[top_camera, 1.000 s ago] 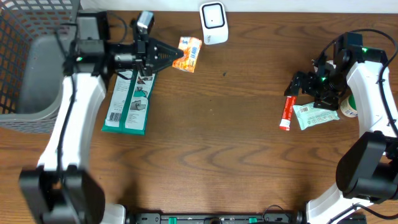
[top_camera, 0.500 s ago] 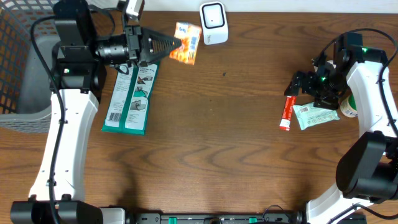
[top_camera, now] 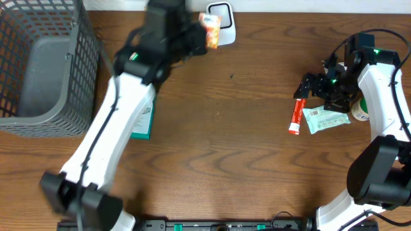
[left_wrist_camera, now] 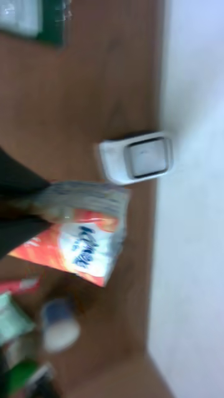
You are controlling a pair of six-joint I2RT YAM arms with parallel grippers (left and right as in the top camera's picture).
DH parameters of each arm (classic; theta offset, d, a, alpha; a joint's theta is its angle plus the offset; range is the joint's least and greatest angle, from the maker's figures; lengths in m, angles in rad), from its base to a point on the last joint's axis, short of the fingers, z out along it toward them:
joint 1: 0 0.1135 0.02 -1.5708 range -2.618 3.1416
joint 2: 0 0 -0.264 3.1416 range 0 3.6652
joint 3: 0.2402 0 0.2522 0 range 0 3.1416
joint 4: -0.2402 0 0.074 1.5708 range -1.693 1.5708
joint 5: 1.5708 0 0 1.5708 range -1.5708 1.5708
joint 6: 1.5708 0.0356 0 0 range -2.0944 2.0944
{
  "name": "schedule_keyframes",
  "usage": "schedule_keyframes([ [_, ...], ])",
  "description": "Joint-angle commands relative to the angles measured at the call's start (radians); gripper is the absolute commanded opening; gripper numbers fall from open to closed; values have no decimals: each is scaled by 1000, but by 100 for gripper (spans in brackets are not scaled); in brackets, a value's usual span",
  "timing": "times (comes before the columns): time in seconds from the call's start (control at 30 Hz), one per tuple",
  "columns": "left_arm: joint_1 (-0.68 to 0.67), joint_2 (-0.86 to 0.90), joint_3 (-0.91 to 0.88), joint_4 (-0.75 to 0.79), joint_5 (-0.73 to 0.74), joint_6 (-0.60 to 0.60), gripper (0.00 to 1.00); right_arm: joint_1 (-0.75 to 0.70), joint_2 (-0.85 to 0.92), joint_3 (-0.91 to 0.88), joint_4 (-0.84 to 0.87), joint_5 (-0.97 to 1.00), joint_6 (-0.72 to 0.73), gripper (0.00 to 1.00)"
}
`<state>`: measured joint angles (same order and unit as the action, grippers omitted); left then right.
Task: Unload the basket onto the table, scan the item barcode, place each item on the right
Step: 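Carry the Kleenex pack up toward the scanner, then carry the Kleenex pack right and drop it beside the red stick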
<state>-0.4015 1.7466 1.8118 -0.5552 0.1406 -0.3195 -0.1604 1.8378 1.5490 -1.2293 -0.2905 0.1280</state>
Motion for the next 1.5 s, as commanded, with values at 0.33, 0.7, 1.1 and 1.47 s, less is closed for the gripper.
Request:
schedule_keyframes([
  [0.33,-37,478,500,146,-352,510,7,4,-8,-1,3,5,-10,99],
  [0.7,-43,744,500,319,-431,798,7,4,-8,-1,3,5,-10,99],
  [1.1,-49,748,500,401,-494,747,7,4,-8,-1,3,5,-10,99],
  [1.47,-88,537,500,-116,-188,233,7,4,-8,-1,86,-21,7,99],
])
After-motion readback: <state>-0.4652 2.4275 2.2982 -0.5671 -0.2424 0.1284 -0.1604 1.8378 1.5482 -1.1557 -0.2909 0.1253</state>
